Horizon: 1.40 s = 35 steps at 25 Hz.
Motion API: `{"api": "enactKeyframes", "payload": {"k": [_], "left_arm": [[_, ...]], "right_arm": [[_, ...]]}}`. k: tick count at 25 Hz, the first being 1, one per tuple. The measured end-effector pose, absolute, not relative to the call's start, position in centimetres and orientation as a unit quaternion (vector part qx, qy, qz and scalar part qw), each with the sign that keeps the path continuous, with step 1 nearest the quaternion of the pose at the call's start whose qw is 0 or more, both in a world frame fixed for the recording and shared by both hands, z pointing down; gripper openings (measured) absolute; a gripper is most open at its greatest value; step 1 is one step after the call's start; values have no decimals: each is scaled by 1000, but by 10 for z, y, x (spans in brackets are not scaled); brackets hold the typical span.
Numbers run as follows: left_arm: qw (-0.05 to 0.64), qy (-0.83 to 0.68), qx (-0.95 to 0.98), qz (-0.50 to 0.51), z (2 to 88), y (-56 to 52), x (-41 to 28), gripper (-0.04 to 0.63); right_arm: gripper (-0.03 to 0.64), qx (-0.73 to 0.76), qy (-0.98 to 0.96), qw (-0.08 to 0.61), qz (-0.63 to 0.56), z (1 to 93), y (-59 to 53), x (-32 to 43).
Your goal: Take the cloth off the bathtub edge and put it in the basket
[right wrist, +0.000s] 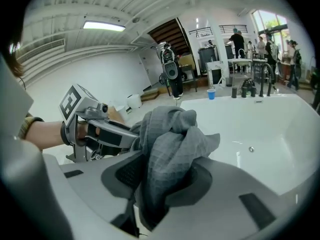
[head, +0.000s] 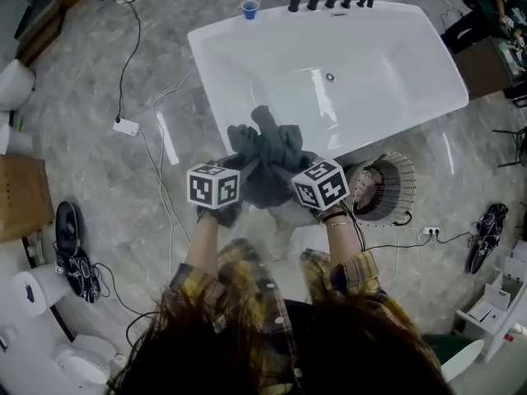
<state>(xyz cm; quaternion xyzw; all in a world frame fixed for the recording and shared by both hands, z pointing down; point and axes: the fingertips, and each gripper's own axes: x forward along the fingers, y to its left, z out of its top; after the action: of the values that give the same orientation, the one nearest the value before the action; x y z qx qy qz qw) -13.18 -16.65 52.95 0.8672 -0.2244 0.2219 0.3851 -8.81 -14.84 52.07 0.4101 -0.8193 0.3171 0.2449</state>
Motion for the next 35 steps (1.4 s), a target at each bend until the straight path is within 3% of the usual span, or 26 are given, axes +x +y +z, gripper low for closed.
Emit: {"api": "enactKeyframes", "payload": {"k": [12, 35], "left_arm": [[358, -169, 893, 216, 486, -153, -48, 95], [291, -2, 926, 241, 421, -14, 259, 95]], "right_arm": [[141, 475, -801, 197, 307, 481, -129, -7], [143, 624, -713, 142, 286, 416, 24, 288]]}}
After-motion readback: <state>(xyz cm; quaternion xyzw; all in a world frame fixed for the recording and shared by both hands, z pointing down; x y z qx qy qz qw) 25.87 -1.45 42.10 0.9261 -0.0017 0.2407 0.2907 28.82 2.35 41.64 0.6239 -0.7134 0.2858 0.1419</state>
